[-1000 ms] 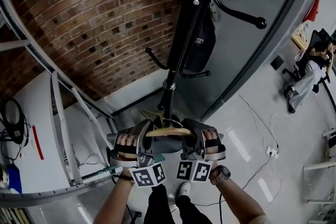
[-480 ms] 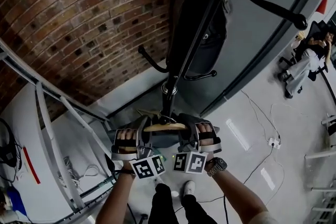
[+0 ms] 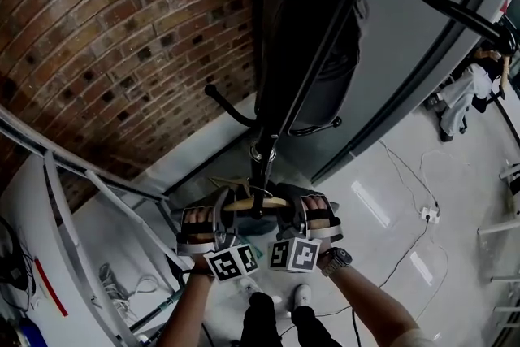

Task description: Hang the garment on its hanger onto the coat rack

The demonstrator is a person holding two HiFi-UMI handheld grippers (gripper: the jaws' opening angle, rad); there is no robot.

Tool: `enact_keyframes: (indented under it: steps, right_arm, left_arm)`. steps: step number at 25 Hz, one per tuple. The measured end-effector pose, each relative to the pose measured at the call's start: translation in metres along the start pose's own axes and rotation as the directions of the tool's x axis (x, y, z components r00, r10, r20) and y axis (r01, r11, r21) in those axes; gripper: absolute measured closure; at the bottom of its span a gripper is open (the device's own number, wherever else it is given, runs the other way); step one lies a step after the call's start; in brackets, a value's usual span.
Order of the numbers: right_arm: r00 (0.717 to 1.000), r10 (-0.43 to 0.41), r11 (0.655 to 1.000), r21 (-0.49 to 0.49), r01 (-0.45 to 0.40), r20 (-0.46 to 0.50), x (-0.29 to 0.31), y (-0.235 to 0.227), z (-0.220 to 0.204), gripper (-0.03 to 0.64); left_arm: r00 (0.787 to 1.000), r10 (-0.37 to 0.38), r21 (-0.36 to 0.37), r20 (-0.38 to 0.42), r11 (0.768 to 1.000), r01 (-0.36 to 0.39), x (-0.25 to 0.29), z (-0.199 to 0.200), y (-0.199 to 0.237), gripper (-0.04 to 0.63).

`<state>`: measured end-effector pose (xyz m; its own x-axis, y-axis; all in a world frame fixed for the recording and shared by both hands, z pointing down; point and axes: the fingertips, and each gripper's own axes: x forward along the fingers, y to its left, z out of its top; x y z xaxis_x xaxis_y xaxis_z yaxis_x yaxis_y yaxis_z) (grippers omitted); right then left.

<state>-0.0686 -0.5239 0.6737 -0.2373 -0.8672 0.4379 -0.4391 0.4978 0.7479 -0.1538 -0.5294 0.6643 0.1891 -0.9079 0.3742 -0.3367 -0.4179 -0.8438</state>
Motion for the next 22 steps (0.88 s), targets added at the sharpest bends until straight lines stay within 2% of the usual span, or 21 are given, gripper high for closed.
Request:
enact_keyframes:
  steps: [10, 18, 19, 22]
  right_arm:
    - [0.999, -0.023, 1.0, 0.011, 0.023, -0.042, 0.024, -0.009, -0.012, 0.563]
    - [0.999, -0.018, 0.996, 0.082, 0.022, -0.051, 0.027, -0.014, -0.016, 0.559]
    - [0.999, -0.011, 0.995, 0.102, 0.015, -0.041, 0.026, -0.014, -0.015, 0.548]
    - [1.0, 0.002, 0.986, 0.169, -0.001, -0.008, 0.023, -0.016, -0.012, 0.391]
  left_arm:
    - [1.0, 0.016, 0.004, 0.011, 1.0, -0.016, 0.029, 0.0, -0.001, 0.534]
    - [0.998, 0.013, -0.122, 0.065, 0.993, -0.005, 0.033, 0.009, 0.002, 0.531]
    - [0.997, 0.021, -0.154, 0.074, 0.988, -0.01, 0.031, 0.009, 0.005, 0.515]
    - [0.995, 0.043, -0.279, 0.091, 0.96, -0.016, 0.025, 0.007, 0.01, 0.457]
